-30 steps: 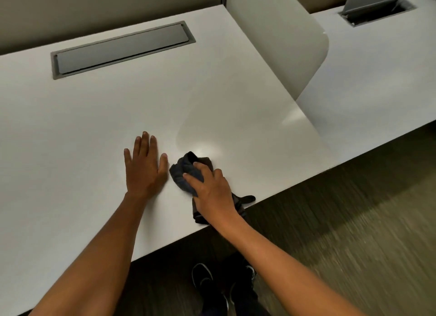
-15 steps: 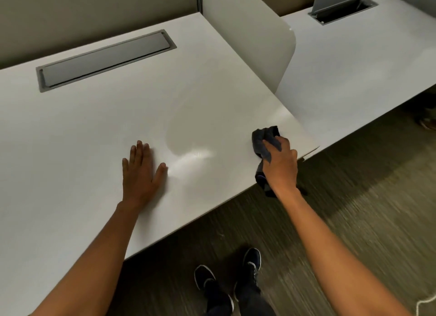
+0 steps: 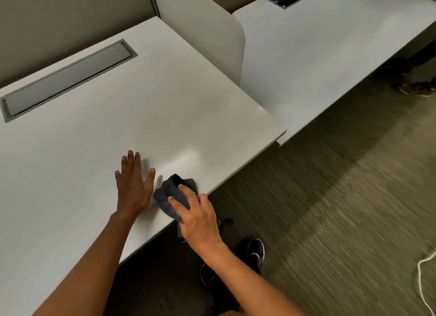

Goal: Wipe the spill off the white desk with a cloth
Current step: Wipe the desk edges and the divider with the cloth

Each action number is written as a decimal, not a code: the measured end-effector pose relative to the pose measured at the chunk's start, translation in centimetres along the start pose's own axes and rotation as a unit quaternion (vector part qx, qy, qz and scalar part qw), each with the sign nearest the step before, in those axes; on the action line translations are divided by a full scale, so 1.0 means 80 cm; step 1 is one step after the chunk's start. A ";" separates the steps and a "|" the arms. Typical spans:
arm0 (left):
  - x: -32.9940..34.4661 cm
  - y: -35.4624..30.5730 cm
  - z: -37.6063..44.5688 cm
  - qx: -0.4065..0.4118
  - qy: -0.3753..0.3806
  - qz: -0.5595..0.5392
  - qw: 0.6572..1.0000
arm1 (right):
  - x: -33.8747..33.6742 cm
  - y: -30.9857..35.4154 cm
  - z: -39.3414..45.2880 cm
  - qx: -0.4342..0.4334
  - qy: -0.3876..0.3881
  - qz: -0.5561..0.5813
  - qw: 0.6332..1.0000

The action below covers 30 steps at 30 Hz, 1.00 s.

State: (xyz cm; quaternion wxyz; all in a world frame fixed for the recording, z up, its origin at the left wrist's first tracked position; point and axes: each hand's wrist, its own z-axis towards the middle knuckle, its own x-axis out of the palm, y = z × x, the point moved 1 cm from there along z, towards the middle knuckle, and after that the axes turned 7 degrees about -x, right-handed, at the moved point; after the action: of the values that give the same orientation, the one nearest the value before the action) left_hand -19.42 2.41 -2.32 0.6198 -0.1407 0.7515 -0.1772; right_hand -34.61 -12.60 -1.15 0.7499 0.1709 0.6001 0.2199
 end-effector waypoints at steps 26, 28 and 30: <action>0.057 -0.141 0.001 0.170 0.086 0.086 0.978 | -0.095 -0.241 -0.032 0.344 -0.301 0.283 0.843; 0.062 -0.152 0.004 0.190 0.091 0.092 0.973 | -0.056 -0.196 -0.055 0.363 -0.288 0.330 0.823; 0.065 -0.163 0.009 0.209 0.091 0.103 0.968 | -0.022 -0.149 -0.071 0.364 -0.275 0.350 0.818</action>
State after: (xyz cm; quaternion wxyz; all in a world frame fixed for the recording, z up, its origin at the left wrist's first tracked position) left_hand -19.82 -11.58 -1.31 0.5793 0.0871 0.7615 -0.2775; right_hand -38.94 -23.67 -7.19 0.6392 0.6838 0.3044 0.1767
